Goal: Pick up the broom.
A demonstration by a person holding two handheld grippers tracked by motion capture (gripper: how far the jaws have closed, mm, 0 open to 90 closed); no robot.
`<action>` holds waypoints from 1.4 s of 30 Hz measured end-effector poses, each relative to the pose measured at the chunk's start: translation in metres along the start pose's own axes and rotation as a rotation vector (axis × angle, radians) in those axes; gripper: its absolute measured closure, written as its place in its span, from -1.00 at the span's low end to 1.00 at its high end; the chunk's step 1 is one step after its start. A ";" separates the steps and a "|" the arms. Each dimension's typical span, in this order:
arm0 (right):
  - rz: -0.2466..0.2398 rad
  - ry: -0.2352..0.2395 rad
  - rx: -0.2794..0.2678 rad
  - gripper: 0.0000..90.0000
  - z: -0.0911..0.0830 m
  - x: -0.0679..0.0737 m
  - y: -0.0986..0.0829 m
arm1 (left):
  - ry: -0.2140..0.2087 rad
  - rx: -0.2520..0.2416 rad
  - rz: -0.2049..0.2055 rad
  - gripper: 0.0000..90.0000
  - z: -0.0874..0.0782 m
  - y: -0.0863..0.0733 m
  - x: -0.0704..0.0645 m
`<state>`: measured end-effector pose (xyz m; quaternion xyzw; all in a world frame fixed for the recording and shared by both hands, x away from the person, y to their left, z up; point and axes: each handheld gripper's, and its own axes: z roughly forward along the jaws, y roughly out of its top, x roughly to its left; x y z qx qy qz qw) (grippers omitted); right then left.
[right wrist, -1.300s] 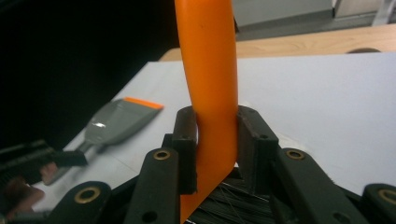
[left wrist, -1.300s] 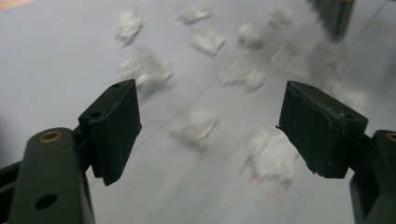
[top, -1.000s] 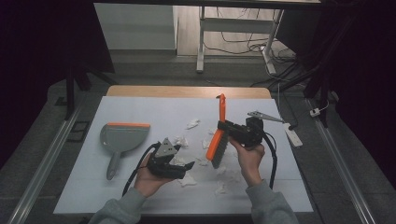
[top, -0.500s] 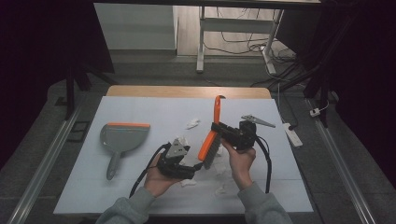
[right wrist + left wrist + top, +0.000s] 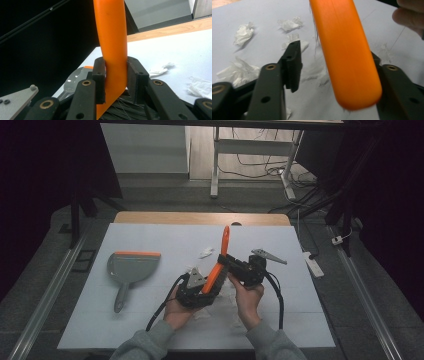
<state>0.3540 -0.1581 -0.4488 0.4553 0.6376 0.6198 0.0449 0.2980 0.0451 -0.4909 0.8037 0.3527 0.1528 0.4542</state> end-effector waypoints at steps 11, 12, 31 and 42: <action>0.010 -0.003 -0.023 0.57 -0.002 0.000 -0.002 | -0.043 0.028 -0.069 0.73 0.000 0.000 0.015; 0.005 -0.002 -0.020 0.57 -0.003 0.001 -0.002 | -0.052 0.036 -0.074 0.73 0.000 0.000 0.016; -0.141 -0.019 0.081 -0.05 -0.011 0.006 0.010 | -0.100 0.149 -0.032 0.78 -0.022 0.004 0.043; -0.406 0.011 0.277 -0.21 -0.018 0.018 0.028 | -0.070 0.238 0.044 0.78 -0.046 0.008 0.063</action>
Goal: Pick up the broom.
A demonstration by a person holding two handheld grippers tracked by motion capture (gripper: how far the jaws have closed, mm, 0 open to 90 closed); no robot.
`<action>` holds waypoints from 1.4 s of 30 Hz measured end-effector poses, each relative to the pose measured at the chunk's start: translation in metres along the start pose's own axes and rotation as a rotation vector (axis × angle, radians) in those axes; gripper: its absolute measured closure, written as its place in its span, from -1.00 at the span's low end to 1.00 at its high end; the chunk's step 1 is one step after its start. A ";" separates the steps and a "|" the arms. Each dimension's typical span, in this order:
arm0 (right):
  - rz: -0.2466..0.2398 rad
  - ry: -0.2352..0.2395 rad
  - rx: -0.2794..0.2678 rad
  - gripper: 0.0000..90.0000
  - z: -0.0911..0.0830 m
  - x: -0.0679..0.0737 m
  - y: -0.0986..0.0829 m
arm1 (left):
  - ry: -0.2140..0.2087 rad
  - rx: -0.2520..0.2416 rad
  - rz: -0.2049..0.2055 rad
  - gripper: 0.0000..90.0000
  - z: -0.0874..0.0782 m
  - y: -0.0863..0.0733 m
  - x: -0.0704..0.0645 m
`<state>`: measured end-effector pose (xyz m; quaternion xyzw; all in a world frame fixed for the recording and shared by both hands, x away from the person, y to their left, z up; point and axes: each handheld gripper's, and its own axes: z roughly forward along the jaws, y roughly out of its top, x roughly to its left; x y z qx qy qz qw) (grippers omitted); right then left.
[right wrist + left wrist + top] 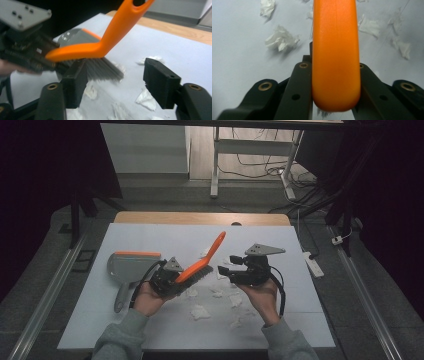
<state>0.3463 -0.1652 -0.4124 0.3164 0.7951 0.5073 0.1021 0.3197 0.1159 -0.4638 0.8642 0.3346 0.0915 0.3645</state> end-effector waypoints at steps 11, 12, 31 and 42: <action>-0.101 0.035 0.102 -0.22 -0.002 -0.003 -0.001 | 0.015 0.052 0.037 0.78 -0.001 -0.003 0.002; -0.107 0.041 0.112 -0.22 -0.001 -0.003 -0.001 | 0.008 0.054 0.039 0.78 -0.001 -0.003 0.001; -0.240 0.069 0.150 -0.21 -0.016 0.015 0.013 | -0.081 0.193 0.185 0.78 0.001 0.018 -0.010; -0.362 0.074 0.250 -0.26 -0.007 0.022 0.011 | -0.119 0.325 0.344 0.78 0.011 0.036 -0.028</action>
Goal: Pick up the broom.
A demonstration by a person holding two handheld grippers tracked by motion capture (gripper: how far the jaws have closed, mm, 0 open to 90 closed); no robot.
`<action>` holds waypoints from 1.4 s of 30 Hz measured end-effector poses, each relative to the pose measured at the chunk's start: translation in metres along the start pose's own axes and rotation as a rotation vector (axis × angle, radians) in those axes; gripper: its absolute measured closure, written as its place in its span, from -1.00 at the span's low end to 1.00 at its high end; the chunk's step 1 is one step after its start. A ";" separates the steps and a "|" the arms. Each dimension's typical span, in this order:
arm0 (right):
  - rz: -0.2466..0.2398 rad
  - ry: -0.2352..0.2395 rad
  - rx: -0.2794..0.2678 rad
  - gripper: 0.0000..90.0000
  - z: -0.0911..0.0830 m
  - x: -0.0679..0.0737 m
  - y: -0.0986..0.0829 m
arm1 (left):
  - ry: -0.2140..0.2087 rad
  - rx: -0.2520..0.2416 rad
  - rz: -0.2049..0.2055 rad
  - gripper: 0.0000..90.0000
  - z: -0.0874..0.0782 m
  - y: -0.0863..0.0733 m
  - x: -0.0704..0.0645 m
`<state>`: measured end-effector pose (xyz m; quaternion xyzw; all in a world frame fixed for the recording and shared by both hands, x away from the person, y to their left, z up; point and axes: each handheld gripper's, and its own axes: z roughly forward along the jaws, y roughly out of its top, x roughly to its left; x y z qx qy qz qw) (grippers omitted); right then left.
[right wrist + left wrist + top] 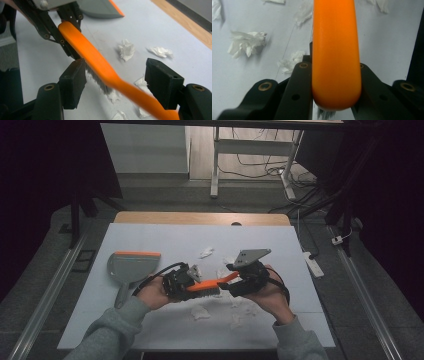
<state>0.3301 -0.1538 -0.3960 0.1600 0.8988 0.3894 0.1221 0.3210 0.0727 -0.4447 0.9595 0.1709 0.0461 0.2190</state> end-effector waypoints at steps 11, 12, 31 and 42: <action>-0.043 0.075 0.094 -0.19 0.016 0.002 -0.004 | -0.004 0.038 0.082 0.78 0.003 0.013 -0.010; -0.046 0.078 0.111 -0.17 0.018 0.003 -0.005 | -0.004 0.039 0.086 0.78 0.003 0.014 -0.010; -0.180 0.198 0.255 0.45 0.036 0.008 -0.018 | -0.049 0.067 0.194 0.78 0.004 0.016 -0.010; -0.264 0.201 0.272 0.51 0.042 0.015 -0.021 | -0.060 0.058 0.201 0.78 0.003 0.016 -0.012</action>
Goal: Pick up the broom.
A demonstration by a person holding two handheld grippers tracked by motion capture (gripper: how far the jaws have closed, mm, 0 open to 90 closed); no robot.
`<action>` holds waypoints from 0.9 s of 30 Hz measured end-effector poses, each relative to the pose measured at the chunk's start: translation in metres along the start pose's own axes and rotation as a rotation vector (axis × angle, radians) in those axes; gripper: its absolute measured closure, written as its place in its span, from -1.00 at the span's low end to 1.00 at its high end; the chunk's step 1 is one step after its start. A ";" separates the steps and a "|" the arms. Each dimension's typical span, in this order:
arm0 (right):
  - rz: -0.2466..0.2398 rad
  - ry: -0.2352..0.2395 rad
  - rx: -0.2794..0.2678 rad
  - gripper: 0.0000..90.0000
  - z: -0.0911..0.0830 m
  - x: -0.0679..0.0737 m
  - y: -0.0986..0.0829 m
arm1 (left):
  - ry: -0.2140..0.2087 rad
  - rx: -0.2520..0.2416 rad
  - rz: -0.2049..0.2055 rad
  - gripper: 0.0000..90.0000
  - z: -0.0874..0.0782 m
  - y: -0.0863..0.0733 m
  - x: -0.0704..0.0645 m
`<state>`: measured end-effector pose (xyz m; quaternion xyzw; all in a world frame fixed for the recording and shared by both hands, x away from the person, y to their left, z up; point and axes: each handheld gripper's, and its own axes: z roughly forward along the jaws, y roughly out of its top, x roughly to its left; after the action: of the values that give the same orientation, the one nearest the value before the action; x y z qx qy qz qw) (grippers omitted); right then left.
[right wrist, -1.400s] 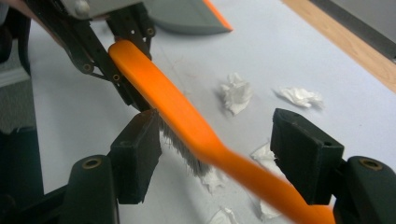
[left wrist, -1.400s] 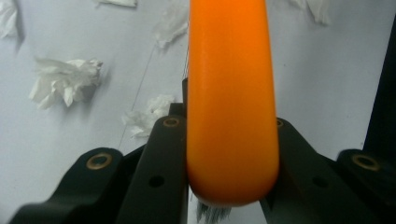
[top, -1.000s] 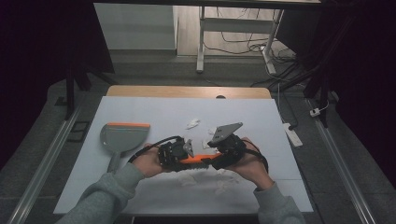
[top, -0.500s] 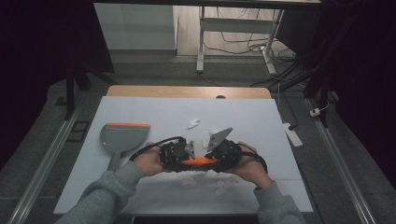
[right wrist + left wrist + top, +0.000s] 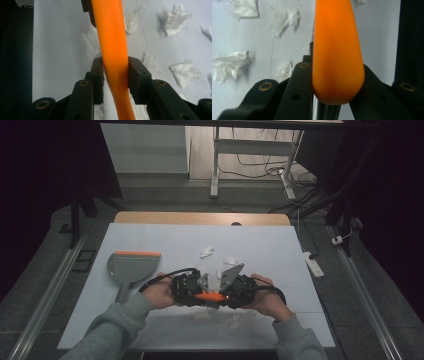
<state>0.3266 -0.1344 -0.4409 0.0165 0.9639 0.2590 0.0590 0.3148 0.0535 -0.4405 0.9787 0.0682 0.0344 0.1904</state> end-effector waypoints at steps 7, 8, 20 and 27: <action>-0.047 -0.014 -0.029 0.55 -0.005 0.003 0.000 | -0.024 -0.033 0.000 0.78 -0.004 -0.004 0.003; -0.050 -0.008 -0.029 0.55 -0.005 0.003 0.000 | -0.022 -0.034 0.005 0.78 -0.004 -0.004 0.003; -0.005 0.021 -0.021 0.50 -0.001 0.000 -0.003 | -0.042 -0.055 -0.004 0.79 -0.004 -0.005 0.005; -0.030 0.008 -0.013 0.54 0.002 0.000 -0.003 | -0.067 -0.070 -0.017 0.79 -0.006 -0.008 0.007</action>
<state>0.3268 -0.1362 -0.4438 0.0007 0.9625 0.2646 0.0592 0.3205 0.0638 -0.4378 0.9715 0.0688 0.0022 0.2270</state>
